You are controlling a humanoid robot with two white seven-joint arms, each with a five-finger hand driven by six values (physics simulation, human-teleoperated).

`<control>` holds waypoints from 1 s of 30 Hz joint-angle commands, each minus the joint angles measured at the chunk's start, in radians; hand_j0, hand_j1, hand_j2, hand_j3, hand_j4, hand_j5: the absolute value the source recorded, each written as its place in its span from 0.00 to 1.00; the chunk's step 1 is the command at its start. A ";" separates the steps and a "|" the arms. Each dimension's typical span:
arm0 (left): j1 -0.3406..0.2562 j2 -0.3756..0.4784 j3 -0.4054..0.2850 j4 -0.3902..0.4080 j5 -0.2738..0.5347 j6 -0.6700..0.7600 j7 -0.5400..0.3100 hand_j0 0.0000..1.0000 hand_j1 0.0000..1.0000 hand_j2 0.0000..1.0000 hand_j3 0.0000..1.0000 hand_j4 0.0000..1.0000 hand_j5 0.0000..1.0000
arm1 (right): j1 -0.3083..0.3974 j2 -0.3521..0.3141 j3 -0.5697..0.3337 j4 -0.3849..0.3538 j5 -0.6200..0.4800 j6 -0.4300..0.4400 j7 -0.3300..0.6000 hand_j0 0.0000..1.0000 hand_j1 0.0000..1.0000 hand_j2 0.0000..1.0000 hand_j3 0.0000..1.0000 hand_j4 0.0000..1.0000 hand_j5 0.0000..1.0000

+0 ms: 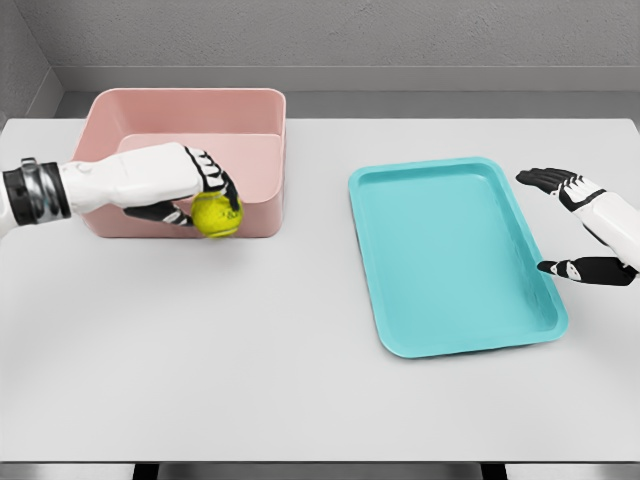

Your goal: Put the tennis from the blue tray into the pink basket with both arms

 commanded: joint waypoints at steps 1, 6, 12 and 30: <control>-0.002 0.000 0.013 0.021 0.011 0.001 0.001 0.61 0.61 0.61 0.61 0.61 0.61 | 0.000 -0.001 0.000 0.000 -0.009 0.003 0.000 1.00 1.00 1.00 1.00 1.00 1.00; -0.069 -0.007 0.044 0.162 0.052 0.001 0.001 0.61 0.61 0.61 0.61 0.61 0.61 | 0.002 -0.002 0.000 0.000 -0.009 0.003 0.000 1.00 1.00 1.00 1.00 1.00 1.00; -0.152 -0.118 0.141 0.472 0.080 0.001 -0.070 0.70 0.70 0.70 0.70 0.70 0.70 | 0.009 -0.002 0.000 -0.002 -0.009 0.003 0.000 1.00 1.00 1.00 1.00 1.00 1.00; -0.029 0.060 0.164 0.246 0.092 0.001 -0.067 1.00 1.00 1.00 1.00 1.00 1.00 | 0.009 -0.002 -0.002 0.007 -0.009 0.003 0.000 1.00 1.00 1.00 1.00 1.00 1.00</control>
